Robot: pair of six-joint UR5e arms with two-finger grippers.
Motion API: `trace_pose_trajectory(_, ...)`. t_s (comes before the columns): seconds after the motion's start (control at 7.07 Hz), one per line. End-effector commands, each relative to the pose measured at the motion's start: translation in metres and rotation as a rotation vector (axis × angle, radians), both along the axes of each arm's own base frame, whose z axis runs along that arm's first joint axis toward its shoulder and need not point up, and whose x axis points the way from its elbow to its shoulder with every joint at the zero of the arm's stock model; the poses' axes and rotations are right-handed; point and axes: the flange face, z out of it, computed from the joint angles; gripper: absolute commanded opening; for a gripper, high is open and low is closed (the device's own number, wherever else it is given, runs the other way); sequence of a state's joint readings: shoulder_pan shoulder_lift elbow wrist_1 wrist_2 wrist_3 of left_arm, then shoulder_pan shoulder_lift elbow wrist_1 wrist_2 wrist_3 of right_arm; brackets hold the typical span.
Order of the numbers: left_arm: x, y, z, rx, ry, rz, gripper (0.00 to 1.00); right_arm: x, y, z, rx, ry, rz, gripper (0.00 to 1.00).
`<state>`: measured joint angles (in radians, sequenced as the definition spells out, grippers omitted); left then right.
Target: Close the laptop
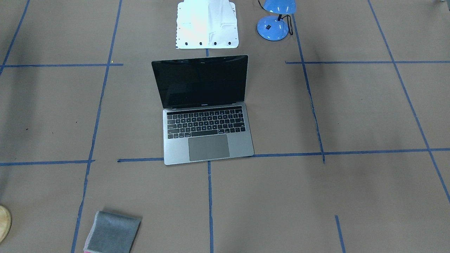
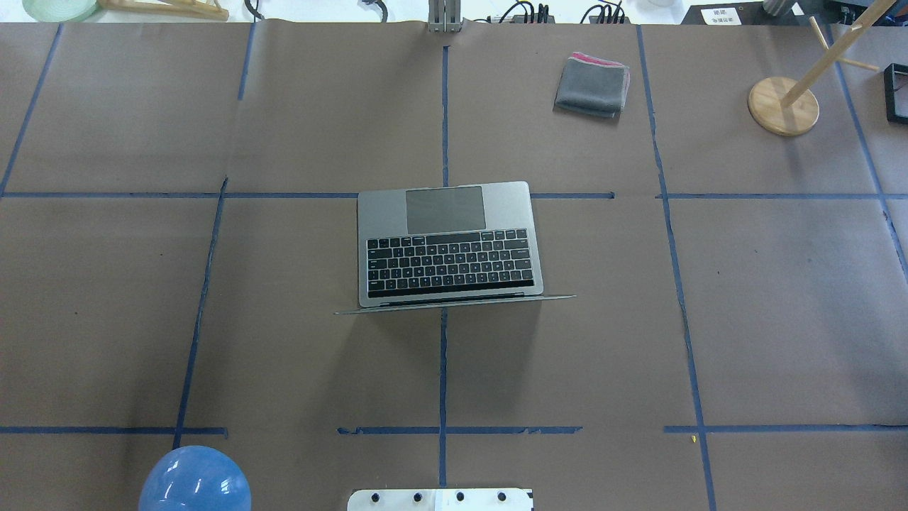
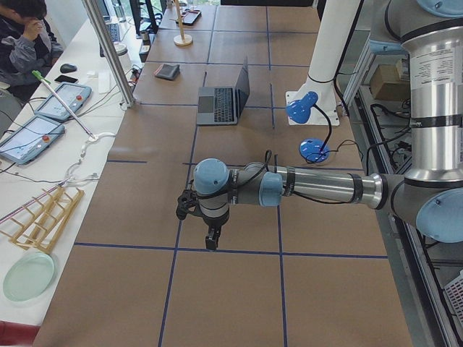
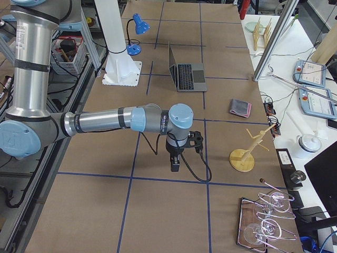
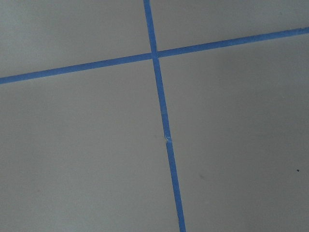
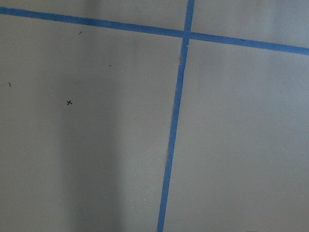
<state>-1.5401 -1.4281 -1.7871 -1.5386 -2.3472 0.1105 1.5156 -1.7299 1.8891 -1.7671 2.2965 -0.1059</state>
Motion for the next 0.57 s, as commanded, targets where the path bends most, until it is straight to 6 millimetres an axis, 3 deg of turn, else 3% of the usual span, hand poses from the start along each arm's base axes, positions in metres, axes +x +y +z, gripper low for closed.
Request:
trace_pose_trajectory(0.0, 0.0, 0.0, 0.003, -0.006, 0.001, 0.0, 1.0, 0.0, 0.0, -0.002, 0.003, -0.002, 0.0, 1.0)
trace_pose_trajectory(0.28, 0.001, -0.003, -0.003, 0.009, -0.001, 0.001, 1.0, -0.004, -0.001, -0.007, 0.009, -0.057, -0.001, 1.0)
trace_pose_trajectory(0.42, 0.001, -0.014, -0.019, 0.041, -0.003, -0.001, 1.0, -0.005, -0.005, -0.023, 0.088, -0.074, -0.001, 1.0)
